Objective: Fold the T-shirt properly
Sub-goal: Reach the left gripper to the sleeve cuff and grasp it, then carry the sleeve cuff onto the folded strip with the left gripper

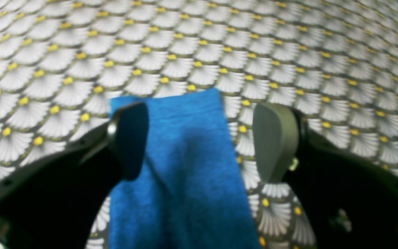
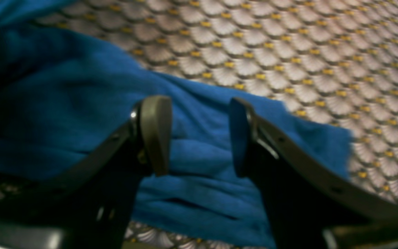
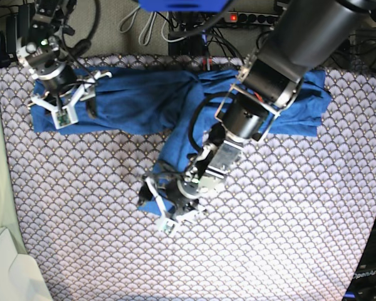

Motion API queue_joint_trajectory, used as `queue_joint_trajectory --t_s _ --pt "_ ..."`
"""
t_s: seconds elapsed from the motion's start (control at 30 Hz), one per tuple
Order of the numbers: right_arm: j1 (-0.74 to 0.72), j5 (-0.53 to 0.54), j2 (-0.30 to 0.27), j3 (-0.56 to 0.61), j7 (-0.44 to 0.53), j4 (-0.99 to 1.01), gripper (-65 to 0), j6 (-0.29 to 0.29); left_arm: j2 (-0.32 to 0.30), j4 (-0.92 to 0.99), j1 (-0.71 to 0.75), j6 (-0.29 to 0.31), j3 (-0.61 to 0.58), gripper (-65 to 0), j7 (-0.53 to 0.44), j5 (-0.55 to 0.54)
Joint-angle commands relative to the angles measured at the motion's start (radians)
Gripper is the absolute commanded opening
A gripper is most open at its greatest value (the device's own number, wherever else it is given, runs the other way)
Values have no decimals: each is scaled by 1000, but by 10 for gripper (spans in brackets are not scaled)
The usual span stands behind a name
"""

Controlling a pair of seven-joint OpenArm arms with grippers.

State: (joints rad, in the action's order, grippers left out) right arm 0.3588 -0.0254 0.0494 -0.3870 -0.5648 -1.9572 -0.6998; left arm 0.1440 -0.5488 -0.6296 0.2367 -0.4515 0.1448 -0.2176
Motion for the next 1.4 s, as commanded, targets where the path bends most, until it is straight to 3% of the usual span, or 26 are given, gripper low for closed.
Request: queue_joint_trajectory --t_s 0.0,0.47,1.07,1.17,1.33,1.37 --pt "-2 6 -10 -7 22 -20 -366 2 13 -14 -37 8 -10 -192 -27 -12" --pt "-17 6 -13 -7 22 -20 -366 2 13 -3 18 8 -157 -192 -75 -10" --pt "-19 6 -13 -7 22 -20 -366 2 13 118 32 8 -157 -195 -152 -9" --pt "-19 6 -13 -7 22 -20 -366 2 13 121 32 8 -157 -286 -146 -9" --pt "-19 6 -13 -7 22 -20 -366 2 13 123 32 8 -155 -650 -144 -9" --pt "-19 6 -13 -7 22 -20 -366 2 13 123 32 8 -155 -650 -144 -10"
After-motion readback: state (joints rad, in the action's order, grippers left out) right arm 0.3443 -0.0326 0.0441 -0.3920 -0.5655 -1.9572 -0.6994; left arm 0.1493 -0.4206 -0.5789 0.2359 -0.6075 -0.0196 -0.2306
